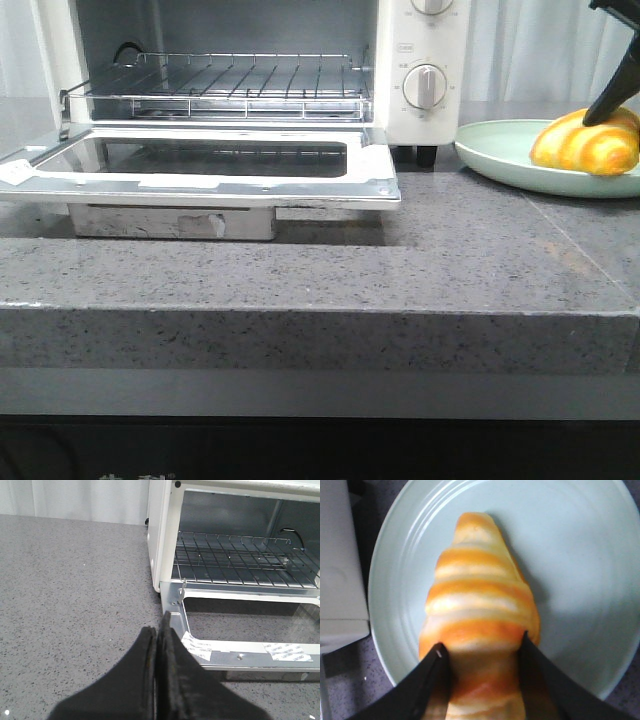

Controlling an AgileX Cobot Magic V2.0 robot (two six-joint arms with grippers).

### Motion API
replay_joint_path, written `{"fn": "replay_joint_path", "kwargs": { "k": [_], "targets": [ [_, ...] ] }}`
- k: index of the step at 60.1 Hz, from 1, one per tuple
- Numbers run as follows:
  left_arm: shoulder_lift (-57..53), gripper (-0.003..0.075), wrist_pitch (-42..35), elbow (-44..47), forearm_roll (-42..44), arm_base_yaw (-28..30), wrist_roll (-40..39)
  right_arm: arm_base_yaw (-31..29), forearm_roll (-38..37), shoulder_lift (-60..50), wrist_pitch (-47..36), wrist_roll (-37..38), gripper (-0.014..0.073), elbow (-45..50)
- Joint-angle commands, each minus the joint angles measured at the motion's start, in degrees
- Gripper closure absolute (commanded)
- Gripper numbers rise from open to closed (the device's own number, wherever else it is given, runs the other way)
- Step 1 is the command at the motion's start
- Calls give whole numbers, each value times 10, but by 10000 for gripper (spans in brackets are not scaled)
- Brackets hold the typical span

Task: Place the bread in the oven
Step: 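Close the right gripper on the croissant and lift it, then carry the croissant with the right gripper into the open oven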

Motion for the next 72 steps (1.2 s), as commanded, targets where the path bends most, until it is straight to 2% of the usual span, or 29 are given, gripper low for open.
{"fn": "replay_joint_path", "kwargs": {
  "k": [1,8,21,30,36,47,55,63,72],
  "targets": [
    [4,741,-41,-16,-6,1,-1,-2,11,-51,12,-10,560,-13],
    [4,741,-41,-16,-6,1,-1,1,8,-97,32,-25,560,2],
    [4,741,-41,-16,-6,1,-1,43,22,-228,30,-35,560,95],
    [4,741,-41,-16,-6,1,-1,114,66,-298,29,-35,560,141],
    [4,741,-41,-16,-6,1,-1,166,104,-304,11,-36,560,147],
    [4,741,-41,-16,-6,1,-1,280,169,-259,-135,-65,560,137],
    [4,741,-43,-16,-6,1,-1,347,180,-182,-215,-72,559,80],
    [4,741,-44,-16,-6,1,-1,386,180,-89,-238,-72,559,0],
    [4,741,-45,-16,-6,1,-1,400,181,3,-276,-71,559,-83]
  ]
}}
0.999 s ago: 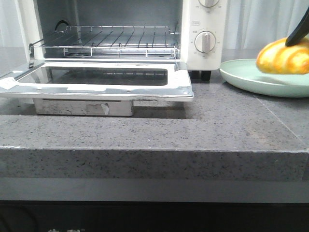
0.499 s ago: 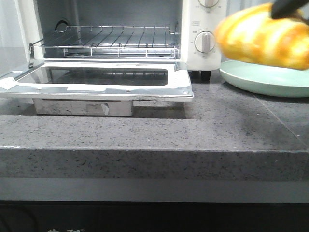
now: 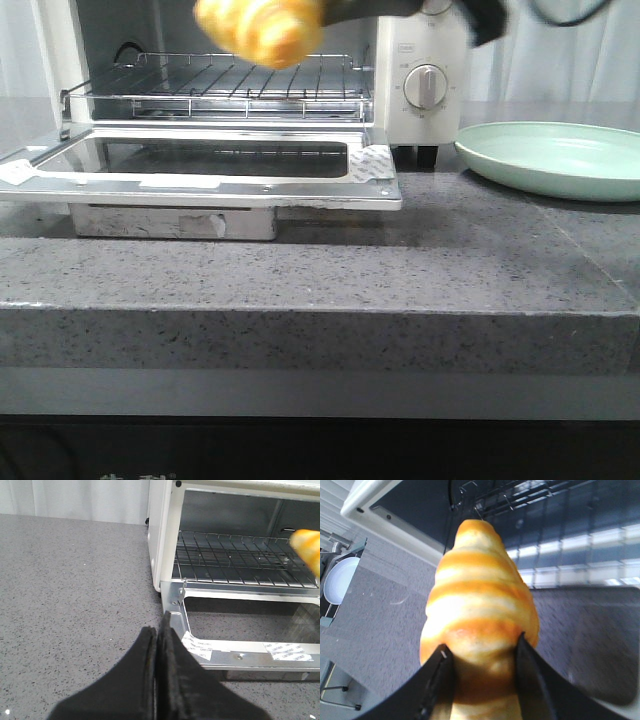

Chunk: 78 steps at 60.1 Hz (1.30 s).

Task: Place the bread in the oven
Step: 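Carry the croissant with the right gripper into the open oven, then lower the croissant onto the oven rack and open the right gripper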

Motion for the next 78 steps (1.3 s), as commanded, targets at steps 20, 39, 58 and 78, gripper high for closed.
{"fn": "replay_joint_path", "kwargs": {
  "k": [20,39,58,78],
  "targets": [
    [4,741,-46,-16,-6,1,-1,3,20,100,-135,-9,559,-116],
    [4,741,-46,-16,-6,1,-1,3,20,143,-149,-9,498,-157],
    [4,741,-46,-16,-6,1,-1,3,20,146,-157,-10,89,-157],
    [4,741,-46,-16,-6,1,-1,3,20,142,-161,-10,33,-157]
  ]
}}
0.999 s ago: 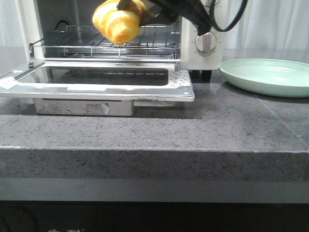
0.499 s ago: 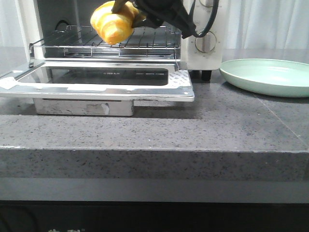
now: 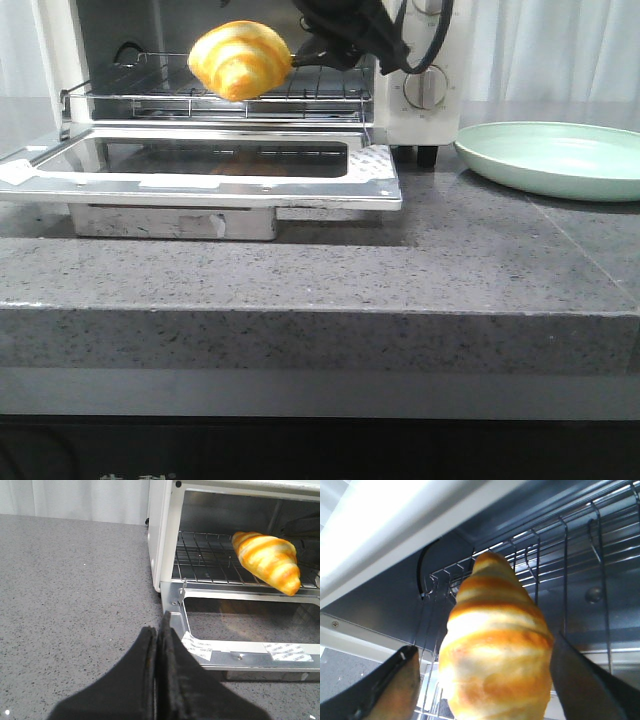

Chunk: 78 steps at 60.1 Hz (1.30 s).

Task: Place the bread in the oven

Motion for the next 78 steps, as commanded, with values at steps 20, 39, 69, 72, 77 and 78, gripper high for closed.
{"fn": "replay_joint_path", "kwargs": {
  "k": [20,39,69,72,77,78],
  "targets": [
    [4,741,-46,-16,-6,1,-1,-9,-4,-121,-12,-41,329,52],
    [4,741,-46,-16,-6,1,-1,-106,-40,-221,260,-190,653,66],
    [4,741,-46,-16,-6,1,-1,-286,-454,-365,501,-21,653,89],
    [4,741,-46,-16,-6,1,-1,-276,-485,-393,487,-8,653,112],
    [4,741,-46,-16,-6,1,-1,-262,-502,-445,443,-8,653,168],
    [4,741,-46,-16,-6,1,-1,-259,-502,-461,429,-8,653,184]
  ]
}}
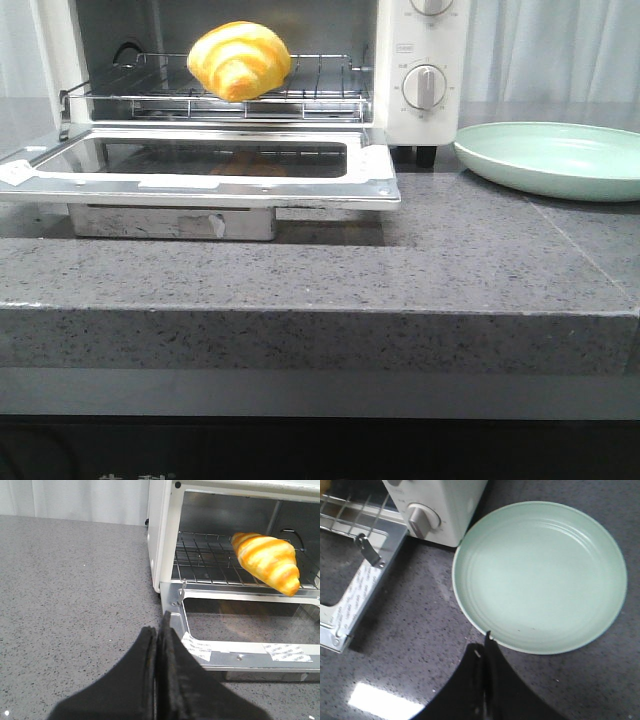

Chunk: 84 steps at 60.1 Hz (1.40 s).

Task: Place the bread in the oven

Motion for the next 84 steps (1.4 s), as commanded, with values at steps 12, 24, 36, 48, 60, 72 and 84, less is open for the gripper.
{"fn": "replay_joint_path", "kwargs": {
  "k": [12,24,36,48,60,72,84],
  "targets": [
    [4,741,-45,-16,-6,1,-1,20,-21,-214,-199,10,653,188],
    [4,741,-45,-16,-6,1,-1,20,-3,-359,-253,10,653,306],
    [4,741,-45,-16,-6,1,-1,20,-2,-448,-256,11,653,347],
    [4,741,-45,-16,-6,1,-1,20,-2,-453,-255,11,653,348],
    [4,741,-45,-16,-6,1,-1,20,-2,-453,-253,11,653,348],
    [4,741,-45,-16,-6,1,-1,20,-2,-453,-253,11,653,348],
    [3,741,-52,-8,-6,1,-1,20,-2,-453,-253,11,653,348]
  ]
}}
